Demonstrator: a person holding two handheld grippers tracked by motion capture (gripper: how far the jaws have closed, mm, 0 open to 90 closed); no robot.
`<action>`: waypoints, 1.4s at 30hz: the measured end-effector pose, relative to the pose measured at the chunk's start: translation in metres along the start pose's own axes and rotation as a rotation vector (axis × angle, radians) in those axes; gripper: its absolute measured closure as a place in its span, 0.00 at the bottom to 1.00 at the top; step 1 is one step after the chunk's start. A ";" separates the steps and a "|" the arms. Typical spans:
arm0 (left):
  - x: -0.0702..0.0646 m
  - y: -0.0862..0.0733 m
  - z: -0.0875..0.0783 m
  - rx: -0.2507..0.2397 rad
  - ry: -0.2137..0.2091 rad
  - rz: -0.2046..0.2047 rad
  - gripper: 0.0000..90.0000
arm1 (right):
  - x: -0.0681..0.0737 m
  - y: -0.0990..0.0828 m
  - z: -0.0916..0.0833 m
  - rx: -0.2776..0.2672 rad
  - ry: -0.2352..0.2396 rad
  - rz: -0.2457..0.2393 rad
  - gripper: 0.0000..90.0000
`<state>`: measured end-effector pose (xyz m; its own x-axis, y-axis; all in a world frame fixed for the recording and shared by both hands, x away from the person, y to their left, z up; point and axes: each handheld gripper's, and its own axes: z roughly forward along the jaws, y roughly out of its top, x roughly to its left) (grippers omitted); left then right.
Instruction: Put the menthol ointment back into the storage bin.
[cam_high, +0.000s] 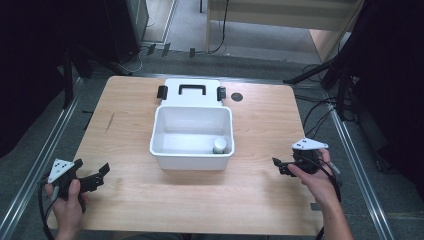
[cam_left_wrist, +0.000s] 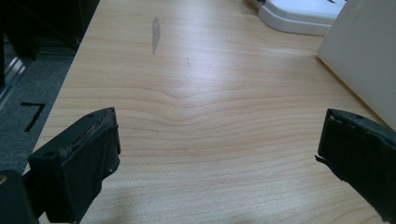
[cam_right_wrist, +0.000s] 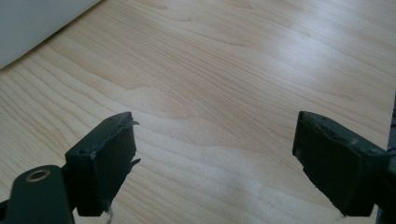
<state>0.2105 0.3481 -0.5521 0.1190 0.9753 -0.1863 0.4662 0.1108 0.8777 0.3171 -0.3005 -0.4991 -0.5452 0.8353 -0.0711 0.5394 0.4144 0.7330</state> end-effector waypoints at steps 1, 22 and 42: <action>0.000 0.000 0.000 0.000 -0.001 0.000 0.00 | 0.000 -0.004 -0.001 -0.009 0.001 0.009 0.15; -0.001 0.000 0.000 0.000 0.003 0.005 0.00 | -0.010 -0.080 -0.041 -0.232 -0.070 0.177 0.15; -0.002 0.000 0.000 0.003 0.004 0.015 0.00 | -0.011 -0.105 -0.044 -0.256 -0.125 0.230 0.15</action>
<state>0.2101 0.3465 -0.5520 0.1229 0.9776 -0.1711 0.4668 0.0951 0.8793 0.2381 -0.3694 -0.5450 -0.3372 0.9403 0.0455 0.4519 0.1193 0.8841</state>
